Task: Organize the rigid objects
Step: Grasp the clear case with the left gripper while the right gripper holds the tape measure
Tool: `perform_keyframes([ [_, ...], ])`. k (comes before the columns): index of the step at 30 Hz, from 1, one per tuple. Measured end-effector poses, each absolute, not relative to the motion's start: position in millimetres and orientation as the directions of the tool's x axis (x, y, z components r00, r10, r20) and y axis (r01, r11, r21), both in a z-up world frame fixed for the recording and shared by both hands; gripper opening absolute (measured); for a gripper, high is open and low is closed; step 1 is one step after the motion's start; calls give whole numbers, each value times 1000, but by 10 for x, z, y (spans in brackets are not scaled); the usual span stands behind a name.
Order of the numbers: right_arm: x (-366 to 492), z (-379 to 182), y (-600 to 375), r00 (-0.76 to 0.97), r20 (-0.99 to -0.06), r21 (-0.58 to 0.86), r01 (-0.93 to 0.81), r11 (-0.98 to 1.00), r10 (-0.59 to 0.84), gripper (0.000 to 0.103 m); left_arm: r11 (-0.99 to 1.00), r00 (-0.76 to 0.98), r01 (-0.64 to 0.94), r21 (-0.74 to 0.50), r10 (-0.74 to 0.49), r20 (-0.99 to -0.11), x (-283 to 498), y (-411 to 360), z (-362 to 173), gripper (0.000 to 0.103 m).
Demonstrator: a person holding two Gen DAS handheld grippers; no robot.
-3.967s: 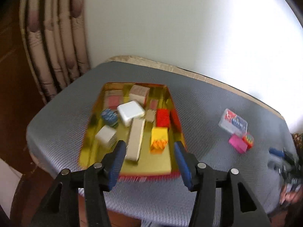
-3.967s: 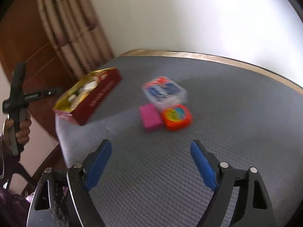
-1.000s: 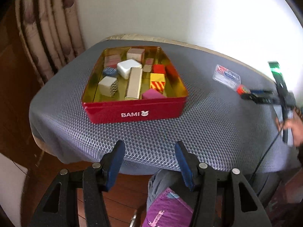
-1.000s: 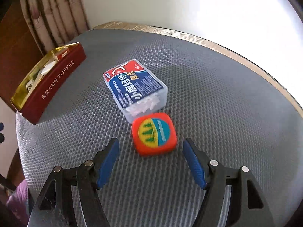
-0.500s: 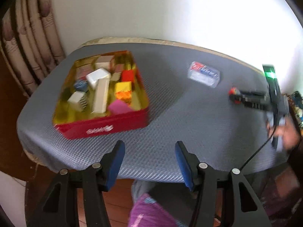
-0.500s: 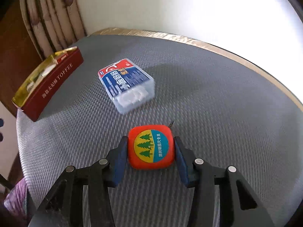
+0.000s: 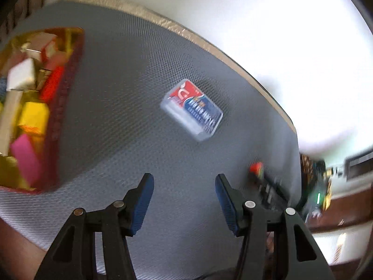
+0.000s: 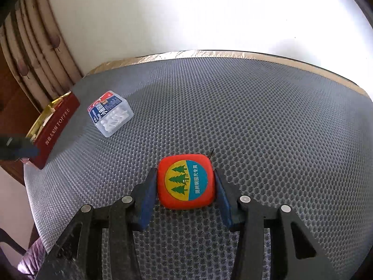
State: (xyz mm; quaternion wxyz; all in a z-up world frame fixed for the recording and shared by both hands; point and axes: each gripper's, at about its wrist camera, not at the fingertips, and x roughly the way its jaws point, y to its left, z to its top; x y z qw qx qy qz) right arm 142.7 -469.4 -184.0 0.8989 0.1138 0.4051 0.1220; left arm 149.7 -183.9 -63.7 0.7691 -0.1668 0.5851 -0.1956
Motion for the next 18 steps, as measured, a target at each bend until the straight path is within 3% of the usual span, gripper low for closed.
perform_keyframes([
  [7,1326,-1793,-4872,656,-659,357,-155,921,366,44,850,217,-140,-507,-473,-854,2113,-2177,-839,56],
  [18,1133,-1692,-5177,678,-571,461,-202,864,463,44,834,223,-314,-454,-400,-889,2394,-2444,-991,56],
])
